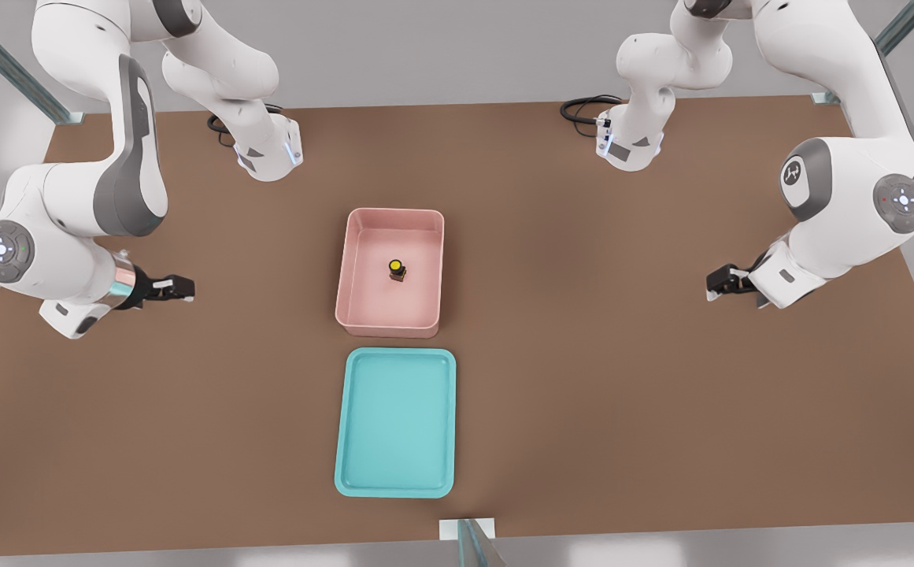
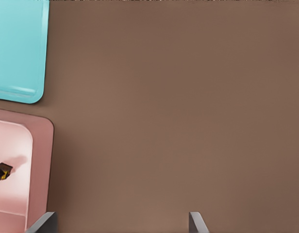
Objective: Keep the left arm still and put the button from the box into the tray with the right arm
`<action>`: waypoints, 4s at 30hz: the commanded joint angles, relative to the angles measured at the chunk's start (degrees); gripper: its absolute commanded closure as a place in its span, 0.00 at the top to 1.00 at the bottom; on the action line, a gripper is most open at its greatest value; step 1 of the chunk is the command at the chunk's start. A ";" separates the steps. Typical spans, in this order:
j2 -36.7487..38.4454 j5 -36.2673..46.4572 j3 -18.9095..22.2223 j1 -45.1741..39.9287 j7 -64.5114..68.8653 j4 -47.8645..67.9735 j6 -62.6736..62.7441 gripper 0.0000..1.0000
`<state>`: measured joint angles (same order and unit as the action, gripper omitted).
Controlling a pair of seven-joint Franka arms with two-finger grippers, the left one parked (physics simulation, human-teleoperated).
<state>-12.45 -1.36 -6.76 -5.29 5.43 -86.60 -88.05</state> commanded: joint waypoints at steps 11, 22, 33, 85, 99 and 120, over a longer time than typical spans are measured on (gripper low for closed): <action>4.63 2.42 -1.15 6.43 -19.31 -14.64 -15.21 1.00; 10.26 3.83 -2.20 17.50 -41.03 -40.40 -40.44 1.00; 0.15 6.73 -2.46 29.54 -36.45 -42.07 -47.21 1.00; -9.34 9.01 -1.32 40.27 -53.07 -39.97 -54.95 0.88; -8.73 8.92 -1.23 40.18 -53.51 -40.05 -54.42 0.53; -5.56 4.97 5.71 39.65 -53.50 -17.91 -30.95 0.49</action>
<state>-17.83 4.71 -1.58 34.31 -47.38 -106.07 -128.24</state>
